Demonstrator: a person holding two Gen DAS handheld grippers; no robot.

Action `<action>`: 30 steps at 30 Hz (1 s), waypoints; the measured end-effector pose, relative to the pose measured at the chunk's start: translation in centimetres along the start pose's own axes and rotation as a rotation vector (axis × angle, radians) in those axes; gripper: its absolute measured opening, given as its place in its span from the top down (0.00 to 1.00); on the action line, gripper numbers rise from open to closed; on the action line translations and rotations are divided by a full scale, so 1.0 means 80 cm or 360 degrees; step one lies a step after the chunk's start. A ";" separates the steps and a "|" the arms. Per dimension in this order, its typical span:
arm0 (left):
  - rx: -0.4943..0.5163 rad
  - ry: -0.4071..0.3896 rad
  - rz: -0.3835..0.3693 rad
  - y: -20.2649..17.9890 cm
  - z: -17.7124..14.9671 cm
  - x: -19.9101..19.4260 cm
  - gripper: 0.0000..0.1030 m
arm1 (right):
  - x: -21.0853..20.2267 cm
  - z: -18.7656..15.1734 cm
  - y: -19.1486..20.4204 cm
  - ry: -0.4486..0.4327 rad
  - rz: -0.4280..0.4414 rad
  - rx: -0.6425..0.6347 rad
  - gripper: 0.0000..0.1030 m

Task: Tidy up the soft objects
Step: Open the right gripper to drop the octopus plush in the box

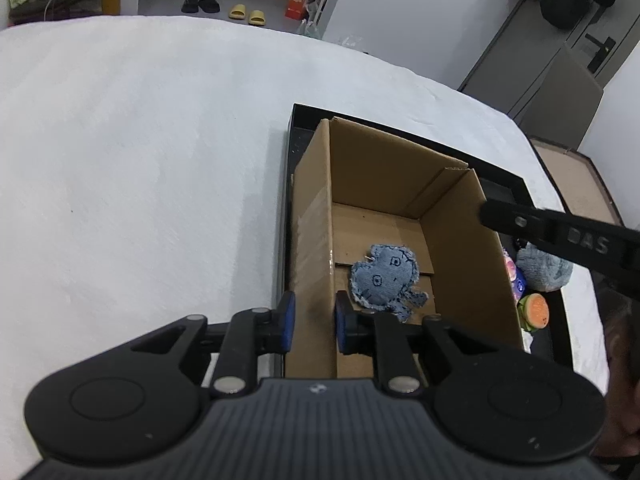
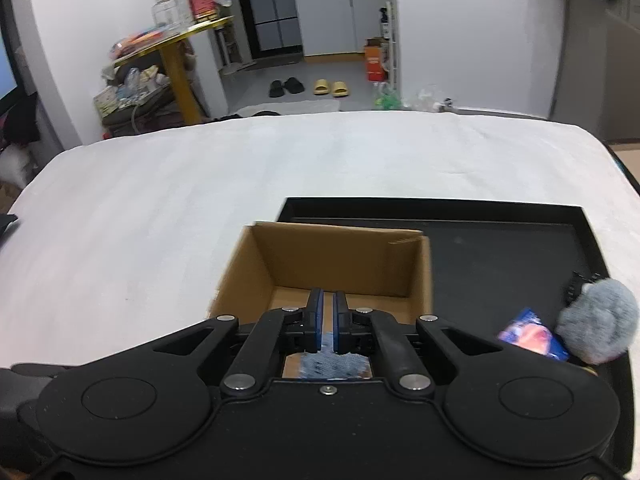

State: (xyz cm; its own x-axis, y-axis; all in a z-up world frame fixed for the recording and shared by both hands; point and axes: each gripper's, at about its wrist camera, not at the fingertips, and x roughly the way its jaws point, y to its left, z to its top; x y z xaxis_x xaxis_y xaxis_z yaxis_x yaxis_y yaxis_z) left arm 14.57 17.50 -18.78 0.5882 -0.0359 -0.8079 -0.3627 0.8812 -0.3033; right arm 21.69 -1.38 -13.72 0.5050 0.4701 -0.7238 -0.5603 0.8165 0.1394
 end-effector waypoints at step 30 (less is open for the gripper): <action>0.0184 0.0019 0.0205 -0.059 -0.002 0.007 0.31 | -0.020 -0.089 -0.171 0.0112 -0.0378 0.0413 0.35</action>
State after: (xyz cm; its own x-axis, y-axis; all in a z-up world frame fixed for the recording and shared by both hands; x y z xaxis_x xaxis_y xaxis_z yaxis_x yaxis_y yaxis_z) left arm 16.49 13.27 -17.93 0.5335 0.0758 -0.8424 -0.3486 0.9271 -0.1374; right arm 23.87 -15.72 -19.26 0.5496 0.2401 -0.8002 -0.2429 0.9624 0.1219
